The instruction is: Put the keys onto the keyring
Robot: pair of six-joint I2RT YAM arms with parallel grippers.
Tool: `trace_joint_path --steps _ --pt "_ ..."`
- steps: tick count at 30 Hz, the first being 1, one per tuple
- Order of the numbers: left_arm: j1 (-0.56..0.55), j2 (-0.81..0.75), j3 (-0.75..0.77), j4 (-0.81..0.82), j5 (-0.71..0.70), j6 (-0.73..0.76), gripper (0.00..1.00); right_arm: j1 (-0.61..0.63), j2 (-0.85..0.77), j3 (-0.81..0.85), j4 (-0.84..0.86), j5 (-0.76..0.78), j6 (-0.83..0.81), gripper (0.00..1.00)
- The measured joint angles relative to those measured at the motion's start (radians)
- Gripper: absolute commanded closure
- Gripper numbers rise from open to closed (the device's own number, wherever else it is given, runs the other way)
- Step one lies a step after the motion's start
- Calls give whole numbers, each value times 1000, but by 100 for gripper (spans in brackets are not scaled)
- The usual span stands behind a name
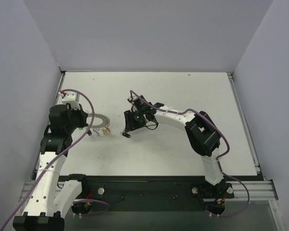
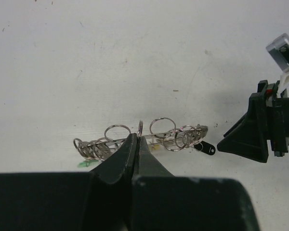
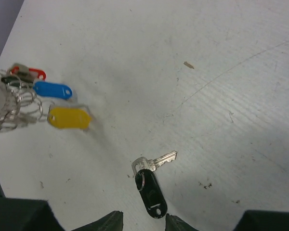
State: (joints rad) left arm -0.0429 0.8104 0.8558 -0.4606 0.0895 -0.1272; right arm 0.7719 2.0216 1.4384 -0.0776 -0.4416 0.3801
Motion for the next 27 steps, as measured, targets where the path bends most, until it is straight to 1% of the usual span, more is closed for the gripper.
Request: trace_joint_path --steps 5,9,16,21,22,24,25,27 --pt "0 0 0 1 1 0 100 42 85 95 -25 16 12 62" --pt "0 -1 0 1 1 0 100 67 126 139 -32 40 14 62" --pt "0 -1 0 1 -5 1 100 94 144 148 -64 122 6 62" --pt "0 -1 0 2 -7 1 100 106 156 156 -68 145 -3 63" --pt "0 -1 0 2 -7 2 100 107 161 162 -68 151 -5 66" --pt "0 -1 0 1 -6 2 100 108 171 176 -64 161 -10 69" --pt "0 -1 0 1 -6 3 100 109 178 182 -62 169 -12 74" --pt "0 -4 0 1 -6 3 100 110 191 192 -57 176 -14 80"
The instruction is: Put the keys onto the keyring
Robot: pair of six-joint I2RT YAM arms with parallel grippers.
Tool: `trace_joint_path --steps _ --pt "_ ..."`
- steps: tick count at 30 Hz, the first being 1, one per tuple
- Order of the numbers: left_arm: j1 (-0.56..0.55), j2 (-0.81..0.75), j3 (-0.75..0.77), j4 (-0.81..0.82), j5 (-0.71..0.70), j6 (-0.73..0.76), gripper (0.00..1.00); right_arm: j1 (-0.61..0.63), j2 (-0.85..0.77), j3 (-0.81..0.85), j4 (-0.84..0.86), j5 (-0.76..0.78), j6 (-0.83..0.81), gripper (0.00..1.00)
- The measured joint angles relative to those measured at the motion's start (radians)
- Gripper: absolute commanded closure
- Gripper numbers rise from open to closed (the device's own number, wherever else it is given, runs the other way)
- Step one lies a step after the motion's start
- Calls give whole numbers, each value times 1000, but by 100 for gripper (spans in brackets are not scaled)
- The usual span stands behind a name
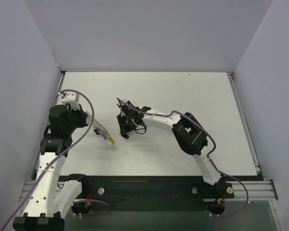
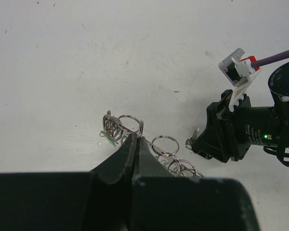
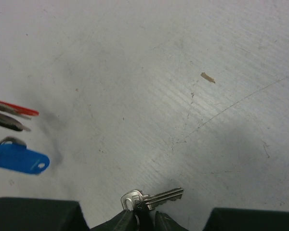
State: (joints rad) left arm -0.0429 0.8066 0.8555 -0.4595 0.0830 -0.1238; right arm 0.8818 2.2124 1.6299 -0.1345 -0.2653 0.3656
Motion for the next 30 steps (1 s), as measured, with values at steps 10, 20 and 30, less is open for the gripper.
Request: trace_joint_path --steps 10,20,30 --pt "0 -25 0 0 0 2 100 4 11 10 11 14 -13 100" --pt "0 -42 -1 0 -4 5 100 -17 -143 -190 9 13 -47 100" --pt "0 -44 -6 0 12 5 100 -31 -352 -377 6 10 -82 100"
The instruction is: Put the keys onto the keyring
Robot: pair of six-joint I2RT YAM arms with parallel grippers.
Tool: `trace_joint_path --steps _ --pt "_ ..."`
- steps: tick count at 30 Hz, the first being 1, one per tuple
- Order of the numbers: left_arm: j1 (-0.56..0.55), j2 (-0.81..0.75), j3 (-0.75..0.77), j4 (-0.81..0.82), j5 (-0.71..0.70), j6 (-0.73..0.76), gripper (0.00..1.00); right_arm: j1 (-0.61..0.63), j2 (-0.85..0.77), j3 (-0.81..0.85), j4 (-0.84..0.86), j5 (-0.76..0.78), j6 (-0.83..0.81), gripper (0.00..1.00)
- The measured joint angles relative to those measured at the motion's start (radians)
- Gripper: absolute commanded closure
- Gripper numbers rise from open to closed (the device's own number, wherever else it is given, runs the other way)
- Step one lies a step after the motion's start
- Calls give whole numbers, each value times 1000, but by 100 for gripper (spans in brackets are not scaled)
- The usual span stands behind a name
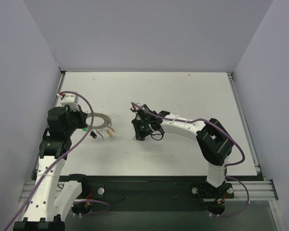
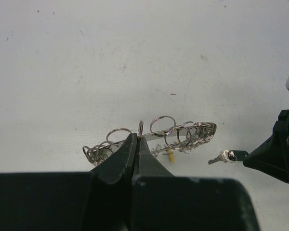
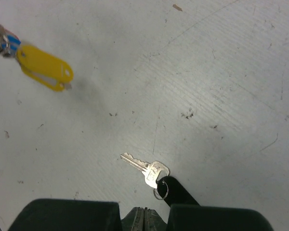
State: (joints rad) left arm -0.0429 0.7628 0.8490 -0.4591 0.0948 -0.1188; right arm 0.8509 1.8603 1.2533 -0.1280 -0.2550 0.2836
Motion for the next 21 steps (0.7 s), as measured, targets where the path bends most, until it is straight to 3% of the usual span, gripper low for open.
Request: trace_joint_path --steps 2,3,6,10,21 --pt "0 0 -1 0 3 0 100 1 -11 -20 3 -2 -5 88" --pt "0 0 -2 0 4 0 100 1 -15 -32 3 -2 -7 75" --pt "0 0 -2 0 8 0 100 1 -16 -58 -3 9 -11 59" --pt "0 0 -2 1 12 0 100 1 -16 -66 -8 23 -16 52" --pt "0 0 -8 3 30 0 100 2 43 -9 -2 29 -1 52"
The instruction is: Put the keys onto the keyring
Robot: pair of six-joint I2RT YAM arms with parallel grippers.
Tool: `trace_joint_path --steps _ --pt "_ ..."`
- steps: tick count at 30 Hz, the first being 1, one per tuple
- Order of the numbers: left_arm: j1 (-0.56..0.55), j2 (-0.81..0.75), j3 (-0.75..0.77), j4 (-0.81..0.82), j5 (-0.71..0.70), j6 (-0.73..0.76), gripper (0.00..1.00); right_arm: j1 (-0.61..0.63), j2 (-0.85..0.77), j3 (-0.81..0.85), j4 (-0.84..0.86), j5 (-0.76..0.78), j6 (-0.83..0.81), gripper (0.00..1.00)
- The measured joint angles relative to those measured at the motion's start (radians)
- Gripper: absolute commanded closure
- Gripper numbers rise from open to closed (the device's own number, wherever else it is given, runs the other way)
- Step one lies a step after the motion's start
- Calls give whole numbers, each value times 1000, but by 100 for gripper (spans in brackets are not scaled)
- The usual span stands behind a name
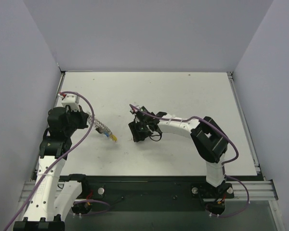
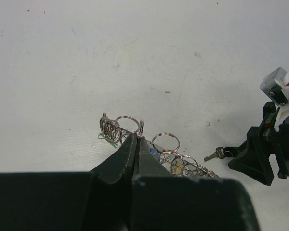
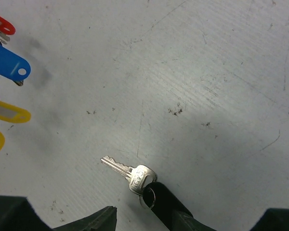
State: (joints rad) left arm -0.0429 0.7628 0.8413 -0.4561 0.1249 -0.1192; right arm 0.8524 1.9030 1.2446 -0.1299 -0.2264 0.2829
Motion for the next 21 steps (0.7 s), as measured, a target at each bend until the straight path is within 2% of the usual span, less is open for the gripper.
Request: trace_joint_path --steps 7,17,21 --pt "0 0 0 1 11 0 100 0 69 59 7 -14 10 53" --pt "0 0 0 3 10 0 100 0 89 81 13 -19 15 68" --pt "0 0 0 3 11 0 100 1 90 84 12 -22 16 70"
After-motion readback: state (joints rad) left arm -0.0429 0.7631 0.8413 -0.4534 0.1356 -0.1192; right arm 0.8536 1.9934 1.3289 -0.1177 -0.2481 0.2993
